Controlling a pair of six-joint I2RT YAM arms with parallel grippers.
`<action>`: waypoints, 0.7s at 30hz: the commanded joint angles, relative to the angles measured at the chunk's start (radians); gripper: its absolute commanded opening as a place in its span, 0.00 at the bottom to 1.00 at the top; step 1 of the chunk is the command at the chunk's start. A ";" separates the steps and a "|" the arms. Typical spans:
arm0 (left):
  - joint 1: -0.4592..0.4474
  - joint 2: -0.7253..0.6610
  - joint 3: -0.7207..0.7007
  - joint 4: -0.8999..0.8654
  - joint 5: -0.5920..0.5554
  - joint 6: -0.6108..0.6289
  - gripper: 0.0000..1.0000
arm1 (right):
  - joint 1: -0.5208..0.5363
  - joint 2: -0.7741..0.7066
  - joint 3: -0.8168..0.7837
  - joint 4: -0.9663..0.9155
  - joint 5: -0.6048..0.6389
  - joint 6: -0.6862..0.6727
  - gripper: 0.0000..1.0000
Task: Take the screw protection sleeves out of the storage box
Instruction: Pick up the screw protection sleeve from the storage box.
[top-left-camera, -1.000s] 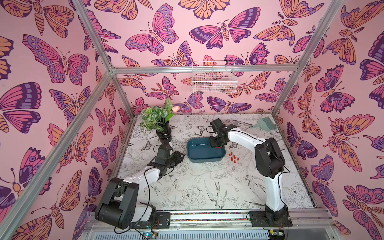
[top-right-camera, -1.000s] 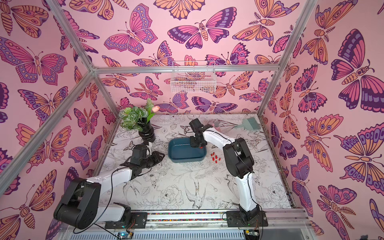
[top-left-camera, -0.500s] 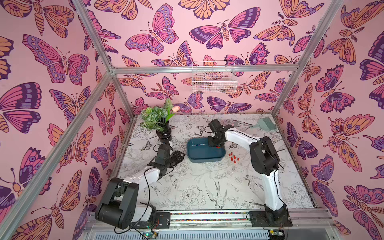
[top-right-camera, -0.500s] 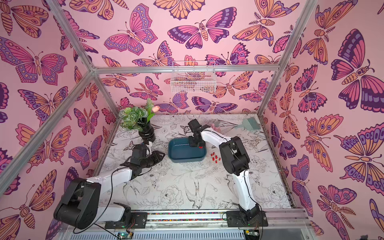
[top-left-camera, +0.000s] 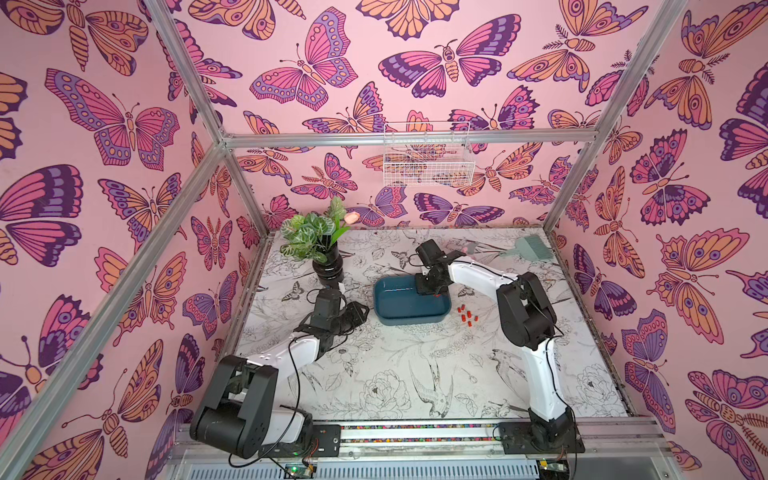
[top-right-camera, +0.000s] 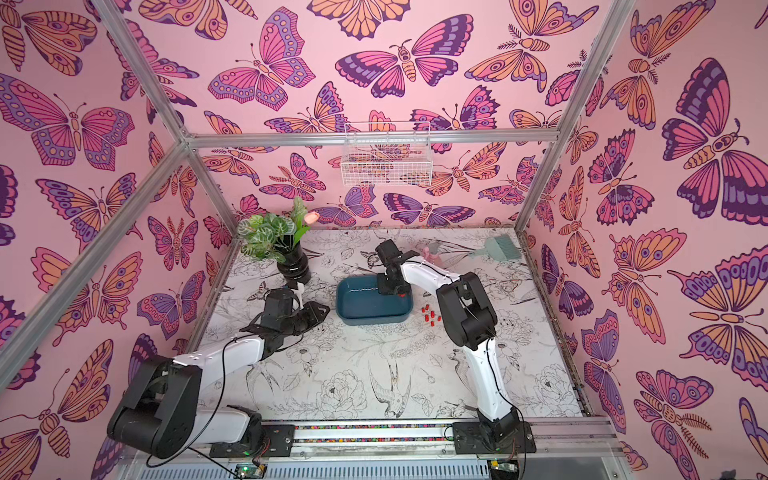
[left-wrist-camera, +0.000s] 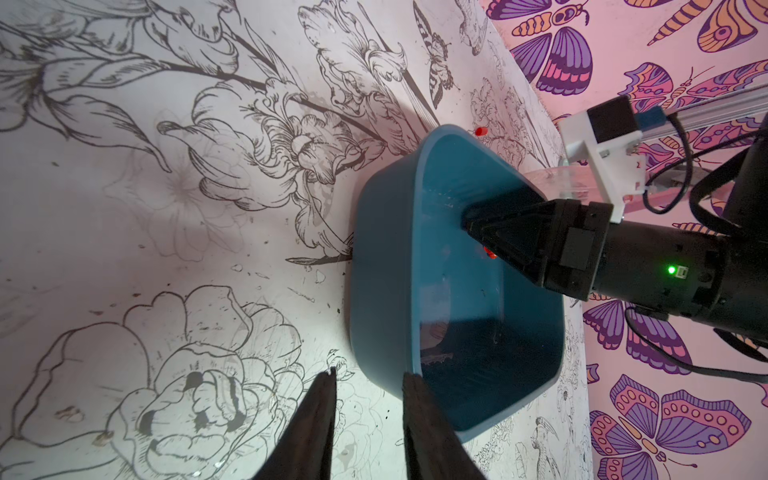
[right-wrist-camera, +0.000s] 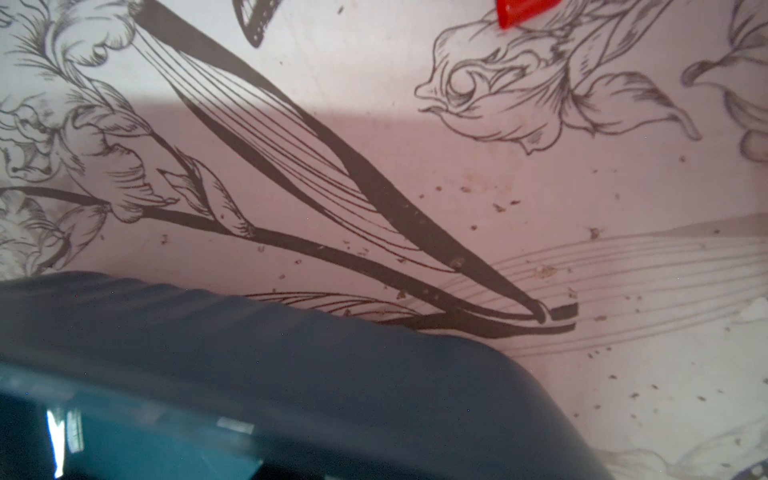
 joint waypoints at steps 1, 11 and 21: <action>0.004 0.000 0.000 0.015 0.012 0.014 0.32 | 0.006 0.035 0.021 0.009 0.008 0.012 0.40; 0.004 0.001 0.001 0.014 0.013 0.014 0.32 | 0.008 0.051 0.022 0.018 0.017 0.022 0.29; 0.003 0.003 0.001 0.013 0.013 0.014 0.32 | 0.011 0.029 0.010 0.016 0.018 0.020 0.13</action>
